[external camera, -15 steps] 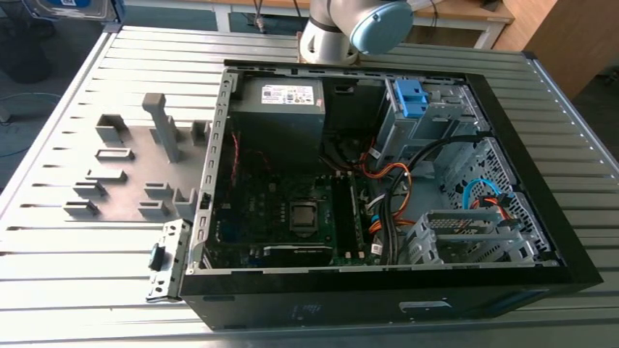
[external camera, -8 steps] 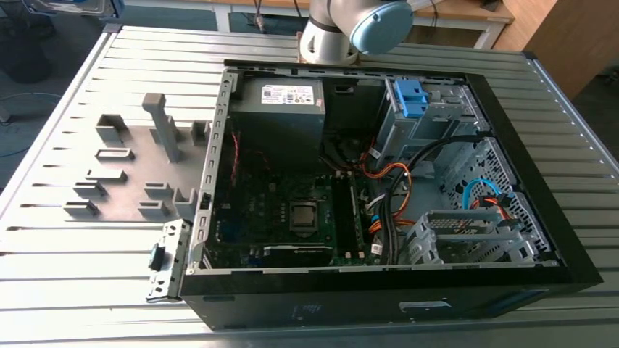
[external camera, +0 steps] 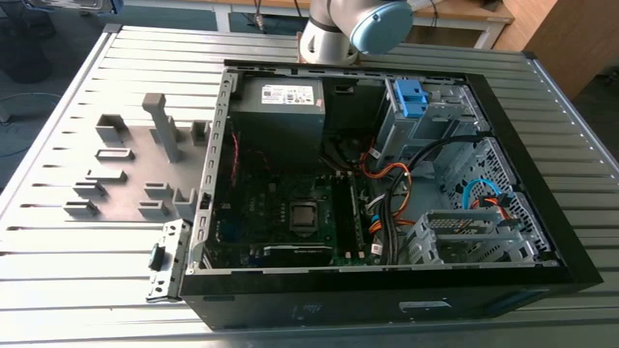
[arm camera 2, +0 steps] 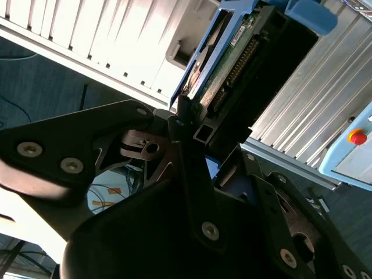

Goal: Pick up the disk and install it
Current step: 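Pick up the disk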

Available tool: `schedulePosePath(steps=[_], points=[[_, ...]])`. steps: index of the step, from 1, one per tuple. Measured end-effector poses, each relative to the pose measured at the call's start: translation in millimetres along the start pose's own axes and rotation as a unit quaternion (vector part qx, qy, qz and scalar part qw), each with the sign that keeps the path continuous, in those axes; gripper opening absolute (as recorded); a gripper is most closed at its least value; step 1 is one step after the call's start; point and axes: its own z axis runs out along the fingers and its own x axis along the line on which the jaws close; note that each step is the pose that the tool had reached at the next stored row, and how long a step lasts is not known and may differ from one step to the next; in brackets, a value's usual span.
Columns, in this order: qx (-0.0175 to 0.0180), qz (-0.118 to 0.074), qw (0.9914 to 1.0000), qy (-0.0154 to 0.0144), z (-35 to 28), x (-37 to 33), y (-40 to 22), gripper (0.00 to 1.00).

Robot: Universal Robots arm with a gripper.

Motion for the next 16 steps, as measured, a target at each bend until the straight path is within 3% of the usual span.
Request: schedulePosePath(steps=[6,16], points=[[0.0,0.0,1.0,0.0009,0.0,-0.1,-2.2,0.36],[0.0,0.0,1.0,0.001,0.0,-1.1,-24.5,0.36]])
